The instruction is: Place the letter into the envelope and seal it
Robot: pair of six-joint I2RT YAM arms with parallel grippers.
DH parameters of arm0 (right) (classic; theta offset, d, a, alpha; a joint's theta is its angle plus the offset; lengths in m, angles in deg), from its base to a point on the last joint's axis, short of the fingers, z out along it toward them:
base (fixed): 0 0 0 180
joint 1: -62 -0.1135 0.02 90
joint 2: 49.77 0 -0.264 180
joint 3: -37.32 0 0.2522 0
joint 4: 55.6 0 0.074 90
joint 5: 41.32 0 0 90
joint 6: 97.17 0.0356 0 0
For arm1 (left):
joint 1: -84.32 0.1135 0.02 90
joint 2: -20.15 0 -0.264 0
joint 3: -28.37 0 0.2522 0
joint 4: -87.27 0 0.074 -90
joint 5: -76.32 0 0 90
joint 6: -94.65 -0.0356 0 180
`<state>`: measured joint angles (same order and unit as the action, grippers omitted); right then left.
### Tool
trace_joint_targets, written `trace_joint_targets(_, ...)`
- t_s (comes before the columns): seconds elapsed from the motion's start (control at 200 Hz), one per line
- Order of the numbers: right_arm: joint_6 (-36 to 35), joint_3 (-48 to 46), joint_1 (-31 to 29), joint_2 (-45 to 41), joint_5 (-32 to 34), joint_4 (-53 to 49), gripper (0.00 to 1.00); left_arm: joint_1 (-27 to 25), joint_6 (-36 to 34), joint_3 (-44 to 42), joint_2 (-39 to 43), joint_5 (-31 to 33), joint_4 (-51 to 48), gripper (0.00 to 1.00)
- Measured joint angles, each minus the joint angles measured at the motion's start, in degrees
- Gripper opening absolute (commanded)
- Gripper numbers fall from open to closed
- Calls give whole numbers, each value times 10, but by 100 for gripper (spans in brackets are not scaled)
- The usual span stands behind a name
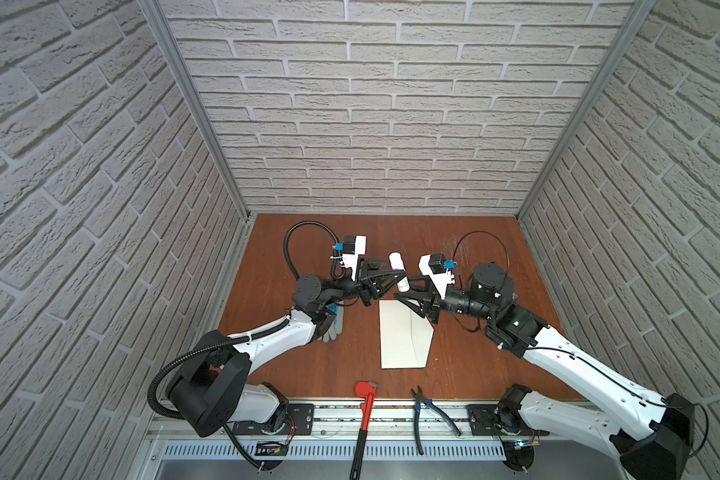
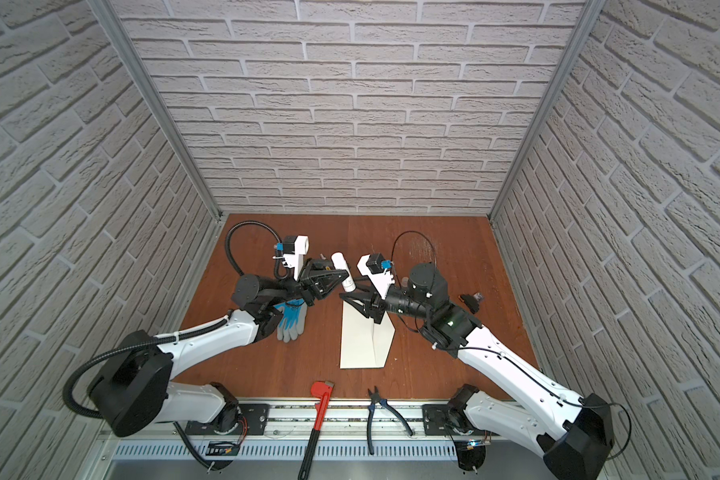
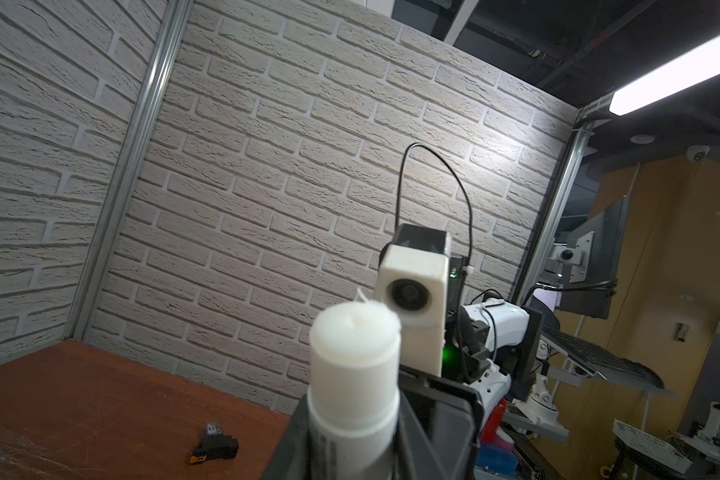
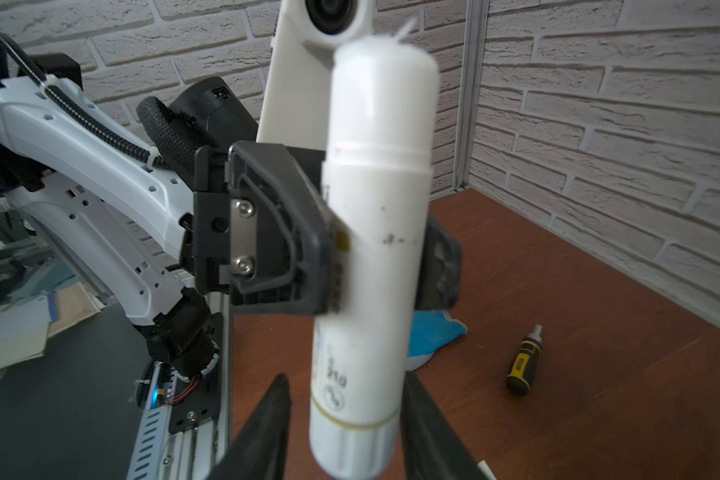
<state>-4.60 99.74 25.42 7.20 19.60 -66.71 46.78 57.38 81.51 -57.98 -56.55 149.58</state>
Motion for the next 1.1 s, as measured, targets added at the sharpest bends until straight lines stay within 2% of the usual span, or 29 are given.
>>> trace_joint_targets(0.12,-40,-12,0,-23,63,3,67,4,4,0,0,63,-20,0)
trace_joint_targets(0.32,-80,-138,-10,-62,194,129,69,7,46,17,-9,188,-82,0)
trace_joint_targets(0.495,-111,-172,-35,-38,270,218,69,7,87,34,-14,249,-130,0)
trace_joint_targets(0.63,-123,-174,-40,-7,303,303,72,5,114,46,-14,276,-184,0)
trace_joint_targets(0.84,-122,-174,-41,74,323,418,74,3,168,62,-15,285,-238,0)
trace_joint_targets(1.1,-111,-173,-41,168,330,531,69,0,219,66,-30,275,-244,0)
